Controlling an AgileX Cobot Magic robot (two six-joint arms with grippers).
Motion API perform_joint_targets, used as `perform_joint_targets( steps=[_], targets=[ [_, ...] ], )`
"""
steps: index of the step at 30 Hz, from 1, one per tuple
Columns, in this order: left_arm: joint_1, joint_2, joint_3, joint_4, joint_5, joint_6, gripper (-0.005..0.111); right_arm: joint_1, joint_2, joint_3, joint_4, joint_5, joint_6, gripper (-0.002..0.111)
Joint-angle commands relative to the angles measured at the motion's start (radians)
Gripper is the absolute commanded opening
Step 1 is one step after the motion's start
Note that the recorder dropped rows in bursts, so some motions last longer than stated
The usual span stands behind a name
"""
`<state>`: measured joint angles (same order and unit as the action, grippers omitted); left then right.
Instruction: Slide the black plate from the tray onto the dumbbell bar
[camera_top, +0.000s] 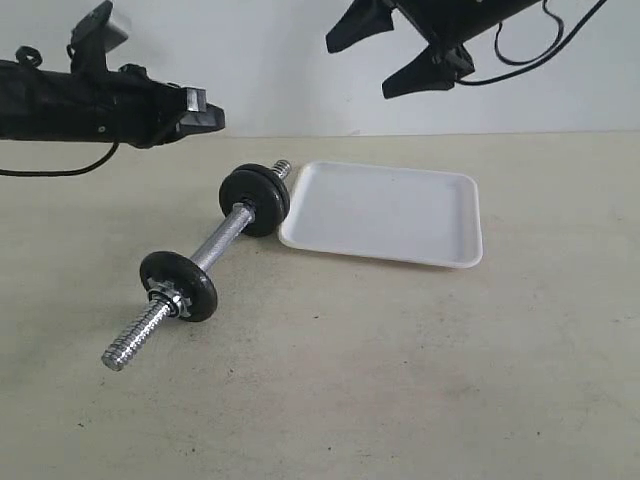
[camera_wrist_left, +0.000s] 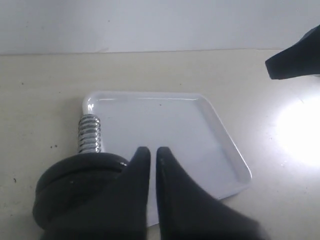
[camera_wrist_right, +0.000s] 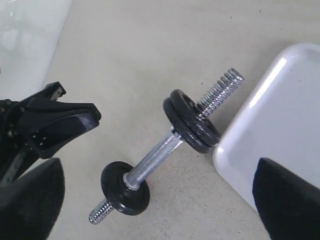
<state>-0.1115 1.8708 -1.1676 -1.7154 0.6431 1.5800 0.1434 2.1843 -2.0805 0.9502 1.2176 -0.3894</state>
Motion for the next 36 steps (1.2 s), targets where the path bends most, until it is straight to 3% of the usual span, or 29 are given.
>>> perform_joint_targets(
  steps=[1,7,15,36],
  targets=[
    [0.001,-0.051,-0.002,0.008,0.053,0.006,0.004,-0.004,-0.095,-0.006,0.002,0.003,-0.005,0.092],
    [0.001,-0.134,-0.002,0.019,0.120,-0.024,0.004,-0.004,-0.209,-0.006,0.002,0.003,-0.005,0.092],
    [0.001,-0.298,-0.002,0.185,0.139,-0.125,0.004,-0.004,-0.377,-0.006,0.002,0.003,0.019,0.092],
    [-0.003,-0.728,-0.002,0.275,0.177,-0.350,0.004,-0.004,-0.792,-0.006,0.002,0.003,0.120,0.092]
  ],
)
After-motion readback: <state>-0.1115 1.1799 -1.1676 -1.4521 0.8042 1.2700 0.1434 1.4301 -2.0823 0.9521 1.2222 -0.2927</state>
